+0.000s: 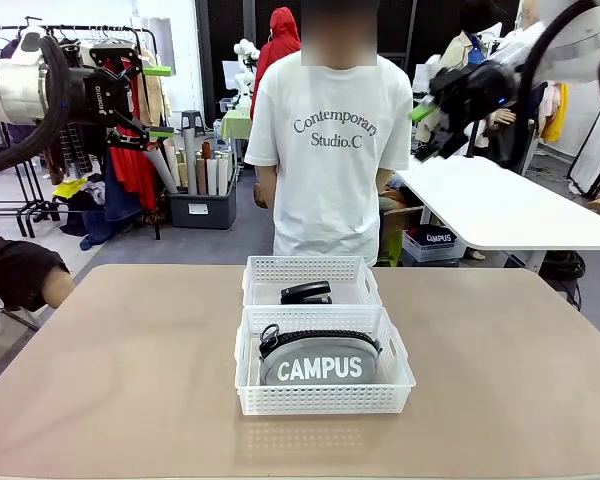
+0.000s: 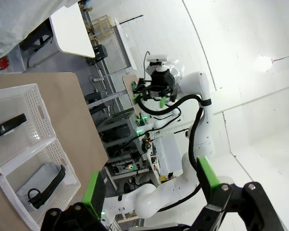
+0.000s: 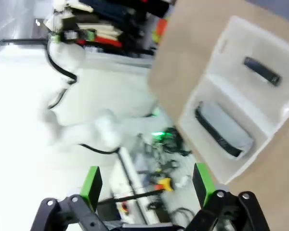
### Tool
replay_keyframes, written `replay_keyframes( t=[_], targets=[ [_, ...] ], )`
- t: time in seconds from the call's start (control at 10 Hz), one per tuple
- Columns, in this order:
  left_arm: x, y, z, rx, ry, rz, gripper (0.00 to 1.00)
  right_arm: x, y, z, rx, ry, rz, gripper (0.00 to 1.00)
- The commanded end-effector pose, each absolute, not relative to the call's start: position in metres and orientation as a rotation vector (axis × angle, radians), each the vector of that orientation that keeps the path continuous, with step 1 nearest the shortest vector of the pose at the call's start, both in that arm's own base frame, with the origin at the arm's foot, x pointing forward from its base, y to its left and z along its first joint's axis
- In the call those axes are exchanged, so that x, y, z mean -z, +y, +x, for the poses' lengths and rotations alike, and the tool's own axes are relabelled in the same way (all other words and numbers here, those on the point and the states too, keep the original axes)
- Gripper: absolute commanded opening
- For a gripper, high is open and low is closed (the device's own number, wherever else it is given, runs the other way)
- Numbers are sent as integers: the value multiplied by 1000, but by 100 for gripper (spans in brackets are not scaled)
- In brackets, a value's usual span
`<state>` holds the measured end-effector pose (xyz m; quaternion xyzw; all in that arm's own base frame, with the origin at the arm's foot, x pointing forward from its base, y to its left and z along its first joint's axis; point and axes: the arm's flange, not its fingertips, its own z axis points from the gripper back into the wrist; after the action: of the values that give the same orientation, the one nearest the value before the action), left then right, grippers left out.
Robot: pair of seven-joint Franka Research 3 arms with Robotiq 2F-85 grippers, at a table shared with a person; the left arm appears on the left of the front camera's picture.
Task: Distribute items into two baskets.
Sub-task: Place the picked Stapler into the Organizing basket as instructed by the person.
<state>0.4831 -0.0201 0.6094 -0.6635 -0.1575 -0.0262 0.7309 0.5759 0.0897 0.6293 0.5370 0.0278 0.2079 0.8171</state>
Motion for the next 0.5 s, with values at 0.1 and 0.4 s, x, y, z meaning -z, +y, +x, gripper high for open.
replay_keyframes(
  t=[0.1,0.4],
  targets=[
    [-611,-21,482,59,-345,-1463,100,-652,61,566,-214,37,1265,100],
    [-611,-21,482,59,-345,-1463,100,-657,30,557,-94,83,1364,100]
  ],
)
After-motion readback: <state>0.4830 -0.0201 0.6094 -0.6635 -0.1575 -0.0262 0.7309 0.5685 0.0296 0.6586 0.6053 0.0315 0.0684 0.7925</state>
